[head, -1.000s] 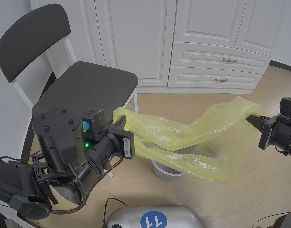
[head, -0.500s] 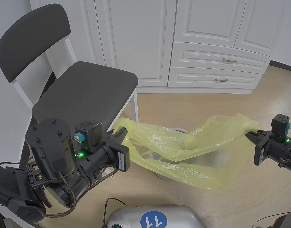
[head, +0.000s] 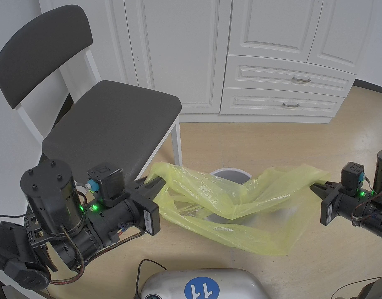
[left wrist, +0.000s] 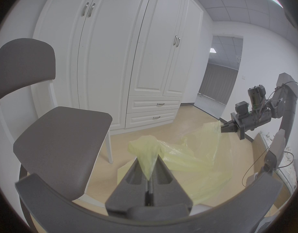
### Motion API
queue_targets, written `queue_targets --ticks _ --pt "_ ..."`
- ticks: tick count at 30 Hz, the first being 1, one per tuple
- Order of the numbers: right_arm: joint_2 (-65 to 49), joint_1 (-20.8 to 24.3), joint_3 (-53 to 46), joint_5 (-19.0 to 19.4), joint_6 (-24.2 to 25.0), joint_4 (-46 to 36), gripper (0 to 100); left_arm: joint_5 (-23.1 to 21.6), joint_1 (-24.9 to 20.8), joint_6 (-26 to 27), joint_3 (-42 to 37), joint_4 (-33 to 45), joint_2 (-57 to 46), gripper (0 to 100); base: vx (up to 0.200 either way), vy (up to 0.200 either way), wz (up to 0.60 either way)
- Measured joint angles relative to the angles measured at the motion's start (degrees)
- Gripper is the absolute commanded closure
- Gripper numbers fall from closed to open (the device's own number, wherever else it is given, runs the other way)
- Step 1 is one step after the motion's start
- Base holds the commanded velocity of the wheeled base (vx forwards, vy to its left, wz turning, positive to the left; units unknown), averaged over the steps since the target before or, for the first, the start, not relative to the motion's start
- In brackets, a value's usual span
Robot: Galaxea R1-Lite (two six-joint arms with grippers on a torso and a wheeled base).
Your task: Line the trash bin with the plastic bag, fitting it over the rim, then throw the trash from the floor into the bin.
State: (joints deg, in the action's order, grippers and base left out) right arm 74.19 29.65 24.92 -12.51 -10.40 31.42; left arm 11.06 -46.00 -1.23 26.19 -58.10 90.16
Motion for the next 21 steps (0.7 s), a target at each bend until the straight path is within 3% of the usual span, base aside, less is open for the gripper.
queue_targets --ticks 4,21 --pt "0.01 -0.11 -0.91 1.8 -0.55 -0.6 100 -0.68 0.51 0.22 -1.05 -0.91 -0.37 100 0.0 0.0 0.0" --pt "-2.91 -4.43 0.3 1.27 -3.77 -7.19 100 -0.74 4.96 3.34 -1.74 -0.04 -0.39 100 0.0 0.0 0.0"
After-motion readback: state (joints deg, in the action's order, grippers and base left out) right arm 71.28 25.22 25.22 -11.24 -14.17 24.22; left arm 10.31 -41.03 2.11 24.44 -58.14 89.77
